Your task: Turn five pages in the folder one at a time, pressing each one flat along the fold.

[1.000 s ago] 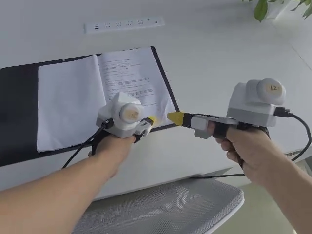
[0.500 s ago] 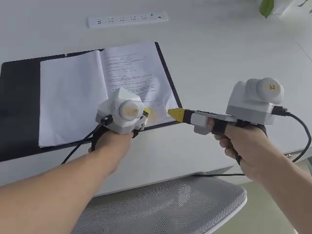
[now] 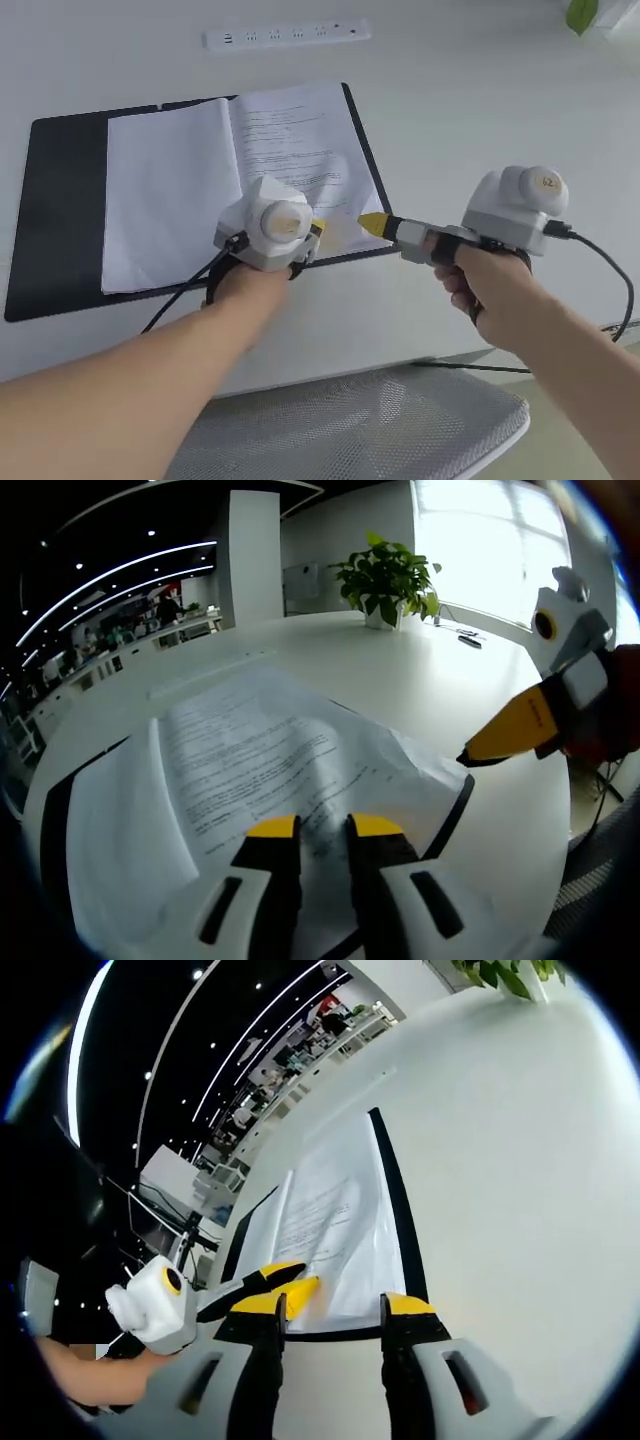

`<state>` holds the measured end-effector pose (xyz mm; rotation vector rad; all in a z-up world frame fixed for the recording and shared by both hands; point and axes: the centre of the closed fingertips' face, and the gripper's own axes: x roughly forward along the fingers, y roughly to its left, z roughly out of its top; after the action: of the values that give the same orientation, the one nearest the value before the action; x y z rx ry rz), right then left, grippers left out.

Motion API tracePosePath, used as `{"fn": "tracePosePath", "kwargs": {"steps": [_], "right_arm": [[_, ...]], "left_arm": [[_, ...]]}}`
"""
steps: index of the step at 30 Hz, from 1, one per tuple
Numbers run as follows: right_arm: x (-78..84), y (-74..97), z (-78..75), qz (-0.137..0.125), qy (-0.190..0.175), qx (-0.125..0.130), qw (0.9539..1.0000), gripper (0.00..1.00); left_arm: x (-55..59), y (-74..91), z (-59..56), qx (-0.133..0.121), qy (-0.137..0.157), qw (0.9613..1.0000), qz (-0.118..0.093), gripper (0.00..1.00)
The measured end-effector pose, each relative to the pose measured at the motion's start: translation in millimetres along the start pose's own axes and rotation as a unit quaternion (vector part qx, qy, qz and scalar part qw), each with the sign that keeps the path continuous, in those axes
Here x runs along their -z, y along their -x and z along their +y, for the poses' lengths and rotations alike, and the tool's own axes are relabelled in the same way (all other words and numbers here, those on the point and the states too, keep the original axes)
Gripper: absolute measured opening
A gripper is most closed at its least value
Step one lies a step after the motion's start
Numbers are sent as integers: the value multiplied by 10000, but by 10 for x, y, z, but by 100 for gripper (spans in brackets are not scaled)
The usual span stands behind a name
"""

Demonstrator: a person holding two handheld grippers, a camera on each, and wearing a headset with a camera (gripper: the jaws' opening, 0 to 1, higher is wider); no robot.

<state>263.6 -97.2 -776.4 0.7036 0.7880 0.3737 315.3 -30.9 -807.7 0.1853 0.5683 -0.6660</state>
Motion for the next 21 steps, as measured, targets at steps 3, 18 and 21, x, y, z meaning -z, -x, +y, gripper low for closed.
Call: {"fn": "tracePosePath", "kwargs": {"steps": [3, 18, 21], "right_arm": [[12, -43, -19, 46, -90, -37, 9999, 30], [-23, -29, -29, -102, -186, 51, 9998, 0], [-57, -14, -10, -208, -217, 22, 9995, 0]], "left_arm": [[0, -2, 1, 0, -2, 10000, -9, 17], [-10, 1, 27, 24, 165, 9998, -46, 15], [-19, 15, 54, -5, 287, 9996, -54, 12]]}}
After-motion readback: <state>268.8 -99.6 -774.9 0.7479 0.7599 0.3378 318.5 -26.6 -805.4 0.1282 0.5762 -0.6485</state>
